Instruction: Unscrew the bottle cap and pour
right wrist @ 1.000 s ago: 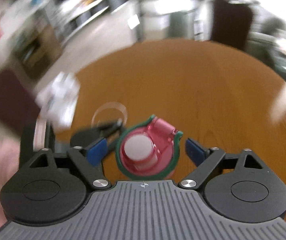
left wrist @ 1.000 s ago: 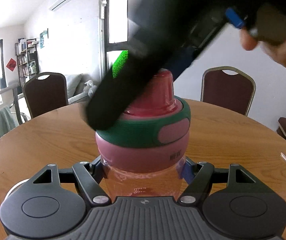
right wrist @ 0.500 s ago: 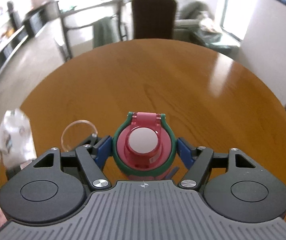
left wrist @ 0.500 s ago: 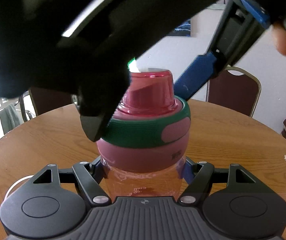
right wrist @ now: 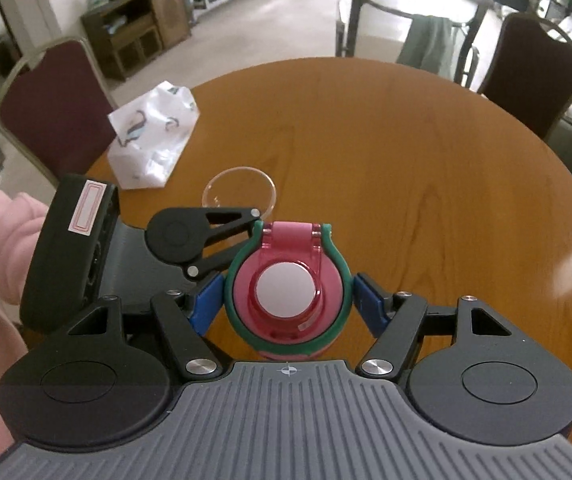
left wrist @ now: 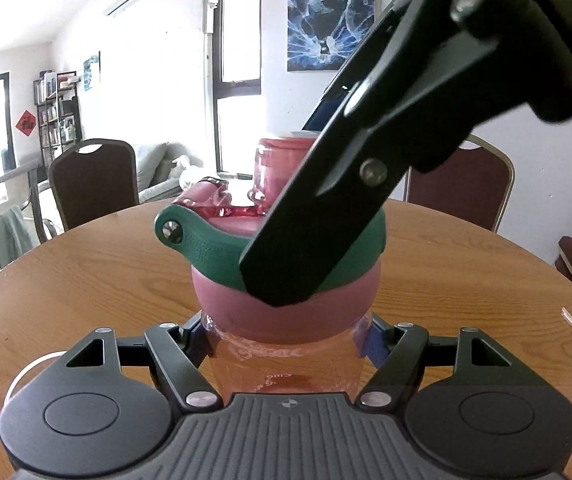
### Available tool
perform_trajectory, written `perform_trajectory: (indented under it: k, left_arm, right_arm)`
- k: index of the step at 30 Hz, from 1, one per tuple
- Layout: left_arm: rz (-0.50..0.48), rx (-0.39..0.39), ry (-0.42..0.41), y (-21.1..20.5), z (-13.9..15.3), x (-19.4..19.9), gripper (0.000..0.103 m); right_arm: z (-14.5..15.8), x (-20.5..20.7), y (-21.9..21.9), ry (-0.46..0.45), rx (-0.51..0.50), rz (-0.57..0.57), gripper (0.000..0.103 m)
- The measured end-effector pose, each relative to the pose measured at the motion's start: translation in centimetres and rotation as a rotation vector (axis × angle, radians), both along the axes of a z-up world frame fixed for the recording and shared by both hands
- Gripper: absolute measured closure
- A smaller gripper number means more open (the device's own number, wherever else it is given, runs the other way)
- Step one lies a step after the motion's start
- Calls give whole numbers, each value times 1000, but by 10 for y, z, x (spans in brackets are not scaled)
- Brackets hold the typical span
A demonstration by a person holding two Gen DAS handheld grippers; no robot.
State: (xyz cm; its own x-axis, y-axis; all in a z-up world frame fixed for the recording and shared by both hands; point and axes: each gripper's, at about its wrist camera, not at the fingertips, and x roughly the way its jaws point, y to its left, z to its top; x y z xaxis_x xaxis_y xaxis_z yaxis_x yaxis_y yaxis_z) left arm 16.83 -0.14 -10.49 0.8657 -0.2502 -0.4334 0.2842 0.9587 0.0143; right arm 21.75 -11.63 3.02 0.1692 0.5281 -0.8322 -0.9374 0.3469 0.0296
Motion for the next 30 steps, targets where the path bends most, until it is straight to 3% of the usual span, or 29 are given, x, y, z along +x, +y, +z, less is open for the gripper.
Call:
perform_trajectory:
  k: [1,3,4,7,9,10,11,15,19,20,22,24,26,28,29,30]
  left_arm:
    - [0,0,-1,0,0,-1,32]
    - [4,-1,-1,-1,-1,-1,32]
    - [6,-2,-2,-1,-2,-1,32]
    - [7,-2,-1,0,-2,0,32]
    - [6,-2,-2,1,-2,1,32]
    - [7,-2,-2,1,-2,2,32]
    - [8,-2,-1,2,-2,2,32]
    - [1,-5,-2,1,-2,-1,32]
    - [-23,-18,1,3,-2,-2,32]
    - [-27,-23,7,4,-3,-1,32]
    - [-26,-30,13,4,-3,0,32]
    - [-18,-31,15,3,-3,0,32]
    - [-9,-32,15,3,-3,1,32]
    - [0,-30,13,1,-3,1,32]
    - [4,-29,12,1,-3,0,32]
    - [11,-29,10,0,-3,0,32]
  right_arm:
    - [0,-3,-3,7,17,-35,14]
    - [2,-11,-5,-7,66,-163,13]
    - [3,-19,-9,-8,104,-293,13]
    - [-2,-30,-3,16,138,-448,13]
    - [-4,-33,-3,15,141,-489,14]
    - [-5,-34,-2,20,143,-523,19]
    - [-5,-36,1,9,141,-550,31]
    - [-4,-32,6,-21,71,-505,32]
    - [1,-14,0,-17,0,-169,33]
    - [1,-7,-3,-25,-12,-33,33]
    - [1,6,-7,22,-21,45,32]
    - [4,14,-6,67,-29,44,26]
    - [11,8,-5,64,23,-63,7]
    - [15,0,-6,41,83,-204,6]
    - [15,-4,-6,50,114,-358,6]
    - [14,-7,-6,53,115,-427,6]
